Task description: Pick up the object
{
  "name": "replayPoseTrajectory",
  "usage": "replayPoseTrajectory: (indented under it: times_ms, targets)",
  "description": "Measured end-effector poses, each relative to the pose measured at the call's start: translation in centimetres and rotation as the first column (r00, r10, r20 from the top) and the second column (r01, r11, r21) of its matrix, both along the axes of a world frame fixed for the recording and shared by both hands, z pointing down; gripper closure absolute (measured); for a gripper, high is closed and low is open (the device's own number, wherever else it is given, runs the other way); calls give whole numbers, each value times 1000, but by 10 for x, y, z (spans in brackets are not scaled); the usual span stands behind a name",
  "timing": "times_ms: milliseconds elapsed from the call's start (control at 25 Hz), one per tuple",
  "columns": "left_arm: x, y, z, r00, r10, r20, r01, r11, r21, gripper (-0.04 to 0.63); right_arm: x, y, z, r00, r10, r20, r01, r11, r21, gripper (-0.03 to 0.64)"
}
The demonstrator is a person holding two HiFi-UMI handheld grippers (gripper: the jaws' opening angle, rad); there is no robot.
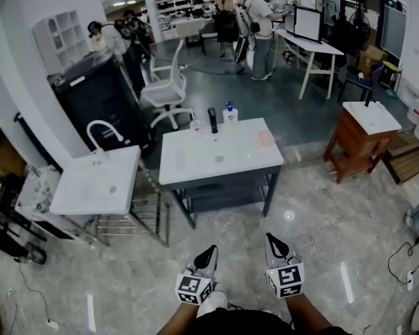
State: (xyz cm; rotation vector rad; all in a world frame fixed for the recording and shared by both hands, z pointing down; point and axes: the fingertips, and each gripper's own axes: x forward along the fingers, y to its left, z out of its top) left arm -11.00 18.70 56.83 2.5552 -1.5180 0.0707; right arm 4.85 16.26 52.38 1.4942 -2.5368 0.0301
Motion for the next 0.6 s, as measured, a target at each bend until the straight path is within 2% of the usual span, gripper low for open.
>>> replayPoseTrajectory:
  times_ms: [360, 600]
  targets:
    - [-46, -21, 4, 999, 38, 12, -38, 999, 3, 578, -64, -22, 3, 998, -51, 40, 50, 999, 20, 614]
    - [-71, -34, 4, 998, 61, 4, -61, 998, 6, 578, -77, -32, 7, 999, 2, 37, -2, 1000, 15, 614]
